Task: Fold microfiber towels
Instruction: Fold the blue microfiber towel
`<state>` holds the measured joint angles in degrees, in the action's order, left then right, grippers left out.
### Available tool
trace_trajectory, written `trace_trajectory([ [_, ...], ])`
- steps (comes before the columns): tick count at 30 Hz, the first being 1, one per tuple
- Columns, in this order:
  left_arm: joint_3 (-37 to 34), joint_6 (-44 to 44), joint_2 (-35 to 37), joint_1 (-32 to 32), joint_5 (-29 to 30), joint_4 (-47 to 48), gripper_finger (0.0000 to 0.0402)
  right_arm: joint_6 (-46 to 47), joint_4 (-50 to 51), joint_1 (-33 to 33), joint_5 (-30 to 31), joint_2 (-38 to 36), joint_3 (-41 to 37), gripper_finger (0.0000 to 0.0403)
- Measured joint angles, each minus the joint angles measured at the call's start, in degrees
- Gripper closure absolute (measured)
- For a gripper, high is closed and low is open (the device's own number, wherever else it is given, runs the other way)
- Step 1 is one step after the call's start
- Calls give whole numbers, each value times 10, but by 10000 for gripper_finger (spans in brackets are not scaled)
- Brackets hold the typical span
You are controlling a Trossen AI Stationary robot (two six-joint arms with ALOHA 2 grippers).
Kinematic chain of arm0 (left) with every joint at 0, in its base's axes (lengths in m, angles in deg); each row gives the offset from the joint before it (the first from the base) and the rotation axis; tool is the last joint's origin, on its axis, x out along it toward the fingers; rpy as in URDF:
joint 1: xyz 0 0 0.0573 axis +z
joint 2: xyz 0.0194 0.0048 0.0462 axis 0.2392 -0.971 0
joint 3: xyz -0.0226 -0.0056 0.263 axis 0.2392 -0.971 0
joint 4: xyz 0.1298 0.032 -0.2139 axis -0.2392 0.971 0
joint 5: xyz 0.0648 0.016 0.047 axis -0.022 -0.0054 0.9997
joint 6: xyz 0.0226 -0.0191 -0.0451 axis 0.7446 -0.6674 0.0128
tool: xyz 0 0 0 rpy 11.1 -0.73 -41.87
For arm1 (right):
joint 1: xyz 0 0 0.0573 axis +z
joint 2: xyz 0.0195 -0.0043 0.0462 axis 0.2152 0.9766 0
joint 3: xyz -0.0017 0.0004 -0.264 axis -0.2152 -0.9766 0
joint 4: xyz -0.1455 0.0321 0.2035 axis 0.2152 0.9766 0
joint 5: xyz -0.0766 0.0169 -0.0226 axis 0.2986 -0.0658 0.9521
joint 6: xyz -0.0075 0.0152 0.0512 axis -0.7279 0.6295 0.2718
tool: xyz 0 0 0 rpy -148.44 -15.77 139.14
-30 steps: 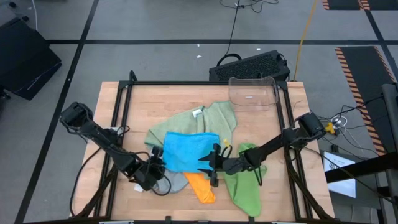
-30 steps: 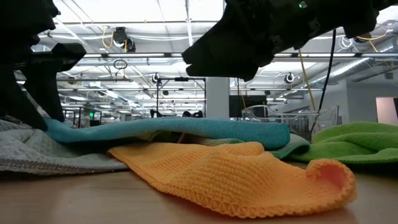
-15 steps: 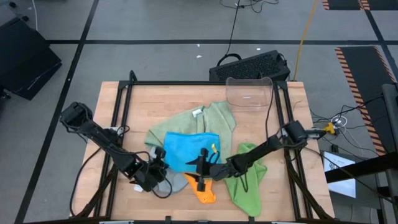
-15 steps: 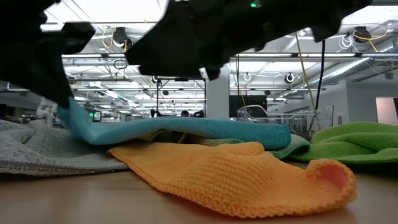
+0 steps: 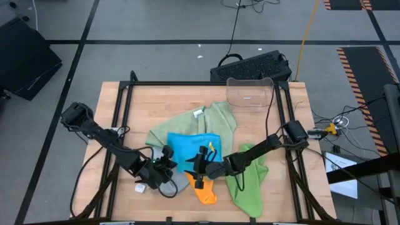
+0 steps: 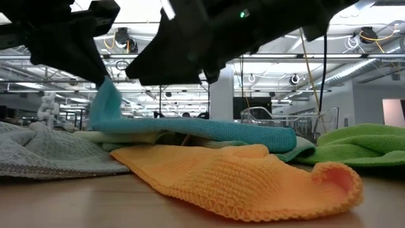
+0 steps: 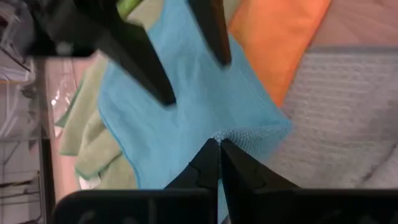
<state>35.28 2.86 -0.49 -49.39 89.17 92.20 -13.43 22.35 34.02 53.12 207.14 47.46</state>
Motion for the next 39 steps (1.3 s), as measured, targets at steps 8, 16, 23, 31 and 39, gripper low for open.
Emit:
trace_trajectory([
  [8,0,57,0,49,-35,-76,390,59,-12,-6,-20,0,0,210],
  [16,0,107,0,69,-67,-124,390,101,91,-5,-21,-23,-2,210],
  [23,0,141,0,69,-107,-186,392,64,281,-2,-16,-122,-13,210],
  [31,0,159,0,97,-132,-238,391,-38,316,-20,14,-250,-117,210],
  [39,0,142,-2,126,-170,-269,392,-169,162,-58,-38,-320,-235,191],
])
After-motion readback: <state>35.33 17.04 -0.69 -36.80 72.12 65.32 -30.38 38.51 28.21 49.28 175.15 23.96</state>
